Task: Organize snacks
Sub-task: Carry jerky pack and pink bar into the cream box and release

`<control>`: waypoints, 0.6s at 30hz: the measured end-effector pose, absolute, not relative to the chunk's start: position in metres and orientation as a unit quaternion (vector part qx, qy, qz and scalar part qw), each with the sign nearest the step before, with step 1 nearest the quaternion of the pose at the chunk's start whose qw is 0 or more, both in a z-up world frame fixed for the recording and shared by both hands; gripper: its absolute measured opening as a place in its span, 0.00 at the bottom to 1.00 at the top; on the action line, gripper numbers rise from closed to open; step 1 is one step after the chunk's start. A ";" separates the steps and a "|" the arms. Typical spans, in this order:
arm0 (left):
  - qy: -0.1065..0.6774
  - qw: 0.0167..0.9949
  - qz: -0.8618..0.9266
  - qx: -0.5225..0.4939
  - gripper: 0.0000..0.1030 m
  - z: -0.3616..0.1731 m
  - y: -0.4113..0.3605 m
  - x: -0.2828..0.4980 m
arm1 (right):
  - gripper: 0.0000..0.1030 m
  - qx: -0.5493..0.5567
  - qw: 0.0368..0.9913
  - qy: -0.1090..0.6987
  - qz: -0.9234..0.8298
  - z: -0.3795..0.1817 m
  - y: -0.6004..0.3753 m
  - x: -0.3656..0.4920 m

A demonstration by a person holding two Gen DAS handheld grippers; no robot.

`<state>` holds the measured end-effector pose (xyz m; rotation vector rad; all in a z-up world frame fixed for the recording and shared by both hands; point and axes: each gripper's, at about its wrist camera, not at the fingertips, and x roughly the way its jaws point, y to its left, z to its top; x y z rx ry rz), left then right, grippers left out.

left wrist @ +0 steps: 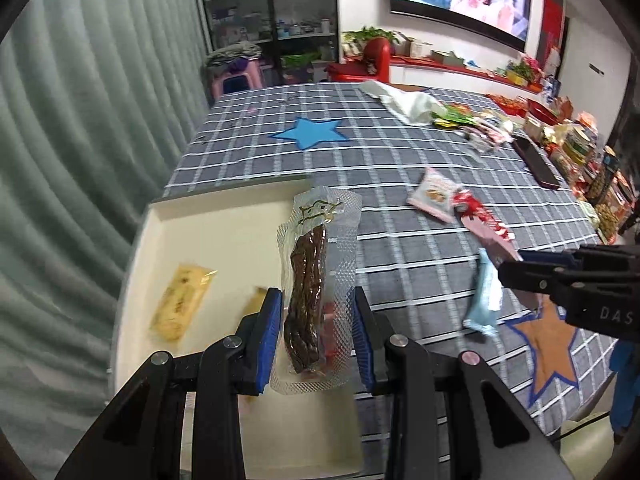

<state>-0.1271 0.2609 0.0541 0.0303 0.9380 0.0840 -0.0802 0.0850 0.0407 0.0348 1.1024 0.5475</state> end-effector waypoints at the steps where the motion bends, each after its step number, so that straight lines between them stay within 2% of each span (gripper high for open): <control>1: 0.451 0.891 0.047 0.016 0.36 0.053 0.266 -0.129 | 0.25 0.013 0.816 0.516 0.262 0.042 0.093 -0.080; 18: 0.470 0.875 0.114 -0.039 0.36 0.024 0.357 -0.159 | 0.25 -0.056 0.780 0.513 0.354 0.038 0.250 -0.087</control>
